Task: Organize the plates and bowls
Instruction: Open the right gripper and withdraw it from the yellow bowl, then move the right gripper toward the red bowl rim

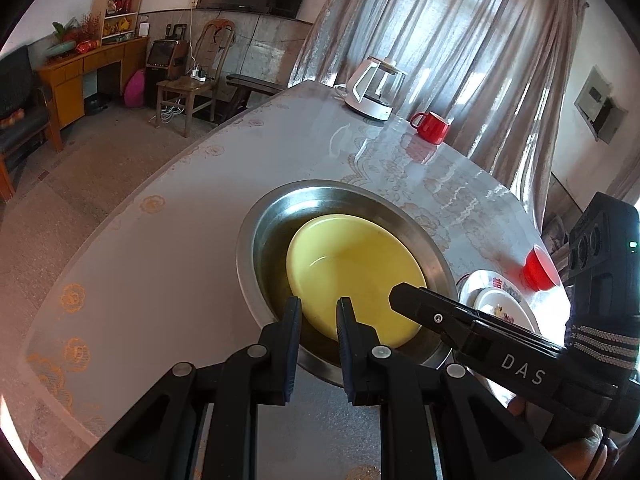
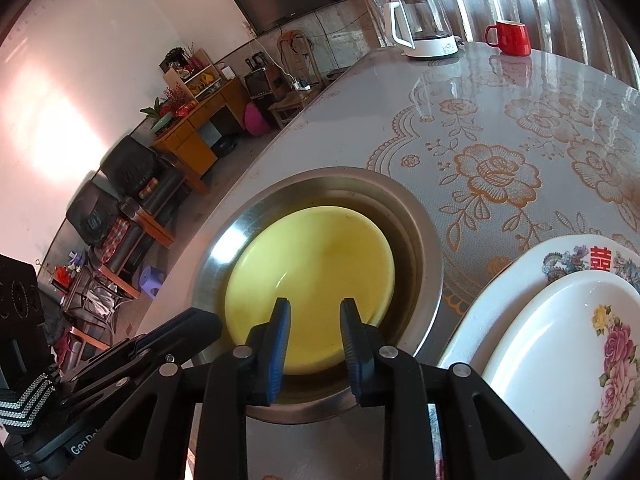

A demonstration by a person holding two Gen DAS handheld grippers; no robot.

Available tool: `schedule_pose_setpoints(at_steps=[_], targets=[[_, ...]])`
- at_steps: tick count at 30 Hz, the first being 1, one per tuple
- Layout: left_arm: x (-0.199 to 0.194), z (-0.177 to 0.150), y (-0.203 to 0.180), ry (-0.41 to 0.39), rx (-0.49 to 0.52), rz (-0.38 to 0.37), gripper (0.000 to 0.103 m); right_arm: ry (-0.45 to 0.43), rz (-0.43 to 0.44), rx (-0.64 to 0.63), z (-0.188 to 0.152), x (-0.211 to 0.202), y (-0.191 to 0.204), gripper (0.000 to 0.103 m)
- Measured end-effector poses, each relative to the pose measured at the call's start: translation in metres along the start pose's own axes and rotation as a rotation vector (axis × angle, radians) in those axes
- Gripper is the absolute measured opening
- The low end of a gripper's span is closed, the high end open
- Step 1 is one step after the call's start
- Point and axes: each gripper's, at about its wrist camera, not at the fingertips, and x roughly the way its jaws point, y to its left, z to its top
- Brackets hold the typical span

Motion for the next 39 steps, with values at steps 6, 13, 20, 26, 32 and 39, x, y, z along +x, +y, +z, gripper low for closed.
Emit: schedule_pose_setpoints(at_steps=[6,13,20,26,32,39], targets=[[-0.002,-0.001,-0.003,-0.012,0.026,0.021,0.017,-0.041,0.023,0.021,-0.001,-0.012,-0.004,0.027],[-0.004,-0.002,-0.007,-0.016,0.046,0.027,0.019,-0.086,0.022,0.041,-0.002,-0.029,-0.008,0.032],[-0.006,-0.004,-0.013,-0.029,0.082,0.059,0.025,-0.125,0.001,0.052,-0.005,-0.042,-0.019,0.04],[-0.008,-0.004,-0.022,-0.05,0.122,0.086,0.026,-0.177,-0.036,0.067,-0.008,-0.056,-0.033,0.047],[-0.011,-0.006,-0.033,-0.078,0.172,0.11,0.031,-0.215,-0.07,0.1,-0.01,-0.07,-0.051,0.051],[-0.013,-0.008,-0.046,-0.094,0.223,0.124,0.032,-0.231,-0.108,0.143,-0.017,-0.079,-0.069,0.051]])
